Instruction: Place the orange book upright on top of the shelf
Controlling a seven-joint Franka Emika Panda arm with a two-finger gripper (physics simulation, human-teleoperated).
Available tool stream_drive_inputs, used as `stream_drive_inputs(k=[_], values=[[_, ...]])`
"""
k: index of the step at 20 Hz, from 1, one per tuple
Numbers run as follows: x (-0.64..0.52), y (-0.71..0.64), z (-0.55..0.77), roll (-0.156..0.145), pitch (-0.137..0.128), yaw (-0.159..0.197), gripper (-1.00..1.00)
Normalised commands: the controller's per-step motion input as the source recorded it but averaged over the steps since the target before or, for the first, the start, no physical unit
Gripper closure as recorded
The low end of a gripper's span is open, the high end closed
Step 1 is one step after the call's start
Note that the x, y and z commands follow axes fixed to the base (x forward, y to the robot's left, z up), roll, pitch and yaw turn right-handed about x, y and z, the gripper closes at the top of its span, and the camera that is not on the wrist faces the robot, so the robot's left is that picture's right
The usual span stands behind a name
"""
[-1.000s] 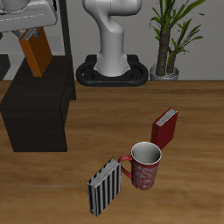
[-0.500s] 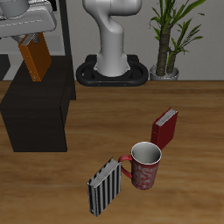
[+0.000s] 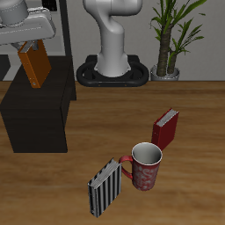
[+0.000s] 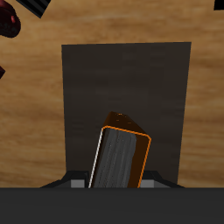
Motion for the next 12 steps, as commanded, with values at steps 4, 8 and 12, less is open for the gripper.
stream_drive_inputs(k=[4, 8, 12], values=[[0.04, -0.13, -0.17, -0.047, 0.018, 0.0, -1.0], [0.17, -0.05, -0.23, -0.057, 0.058, -0.062, -1.0], [0.12, 0.04, -0.17, -0.005, 0.011, -0.01, -1.0]])
